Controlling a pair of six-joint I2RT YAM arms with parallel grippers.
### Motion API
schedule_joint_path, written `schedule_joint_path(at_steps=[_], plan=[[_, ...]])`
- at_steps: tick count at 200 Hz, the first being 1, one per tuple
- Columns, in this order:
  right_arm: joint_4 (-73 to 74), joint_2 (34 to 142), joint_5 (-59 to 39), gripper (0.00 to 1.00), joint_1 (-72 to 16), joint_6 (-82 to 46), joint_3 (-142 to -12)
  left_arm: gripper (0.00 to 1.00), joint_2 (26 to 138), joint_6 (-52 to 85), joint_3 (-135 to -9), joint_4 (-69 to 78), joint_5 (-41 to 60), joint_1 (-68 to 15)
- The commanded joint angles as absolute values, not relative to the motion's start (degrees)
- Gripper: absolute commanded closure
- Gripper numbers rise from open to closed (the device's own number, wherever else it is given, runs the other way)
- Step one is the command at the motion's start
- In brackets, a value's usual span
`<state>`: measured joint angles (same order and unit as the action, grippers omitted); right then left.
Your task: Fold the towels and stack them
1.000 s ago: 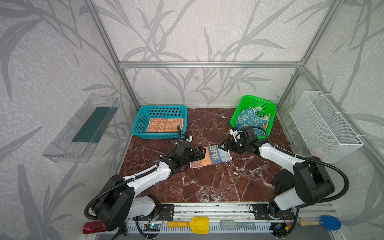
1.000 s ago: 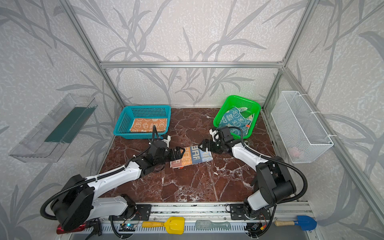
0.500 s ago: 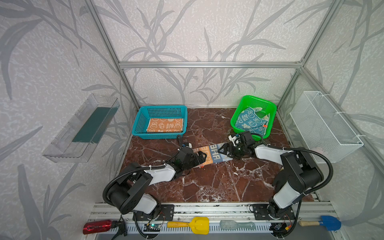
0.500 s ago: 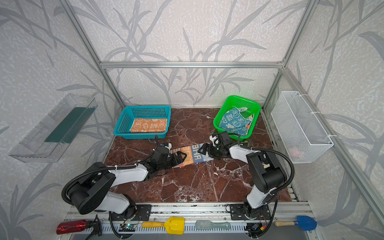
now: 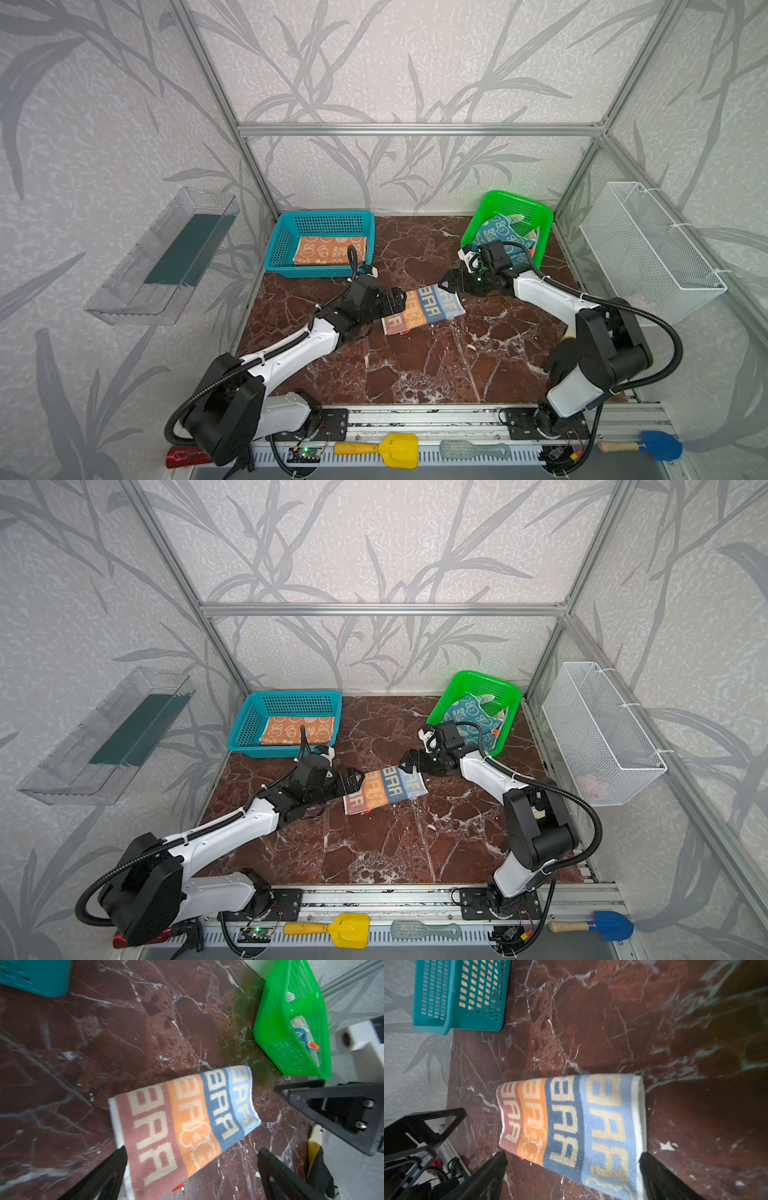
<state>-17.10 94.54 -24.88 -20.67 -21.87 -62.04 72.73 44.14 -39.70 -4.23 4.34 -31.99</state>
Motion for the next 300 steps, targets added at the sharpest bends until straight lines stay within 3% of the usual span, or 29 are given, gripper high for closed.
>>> schedule_joint_path(at_steps=[1,87,180,226,257,283,300], plan=[[-25.1,97.2,-19.4,0.01,-20.6,-17.4,-63.1,0.01,77.6,39.9,-41.8,-16.6,4.2,-30.4],[-23.7,104.4,-18.3,0.01,-23.6,-17.3,-63.8,0.01,90.2,39.0,-44.2,-14.4,12.9,-30.2],[-12.5,106.5,-23.6,0.01,-26.4,-28.8,-59.4,0.22,96.8,39.3,-43.1,-8.7,17.2,-30.4],[-10.9,106.3,-24.7,0.01,-26.5,-30.1,-58.3,0.52,96.5,38.7,-43.4,-9.1,15.3,-30.3],[-10.7,105.7,-24.5,0.01,-26.3,-30.0,-57.9,0.83,96.9,35.9,-48.1,-13.8,14.3,-30.2],[-10.6,105.1,-24.9,0.01,-25.7,-30.0,-58.2,1.0,97.7,33.6,-52.3,-17.6,12.9,-30.2],[-11.2,104.5,-25.0,0.01,-25.3,-29.4,-59.0,1.0,98.1,31.2,-56.7,-22.3,11.0,-30.2]])
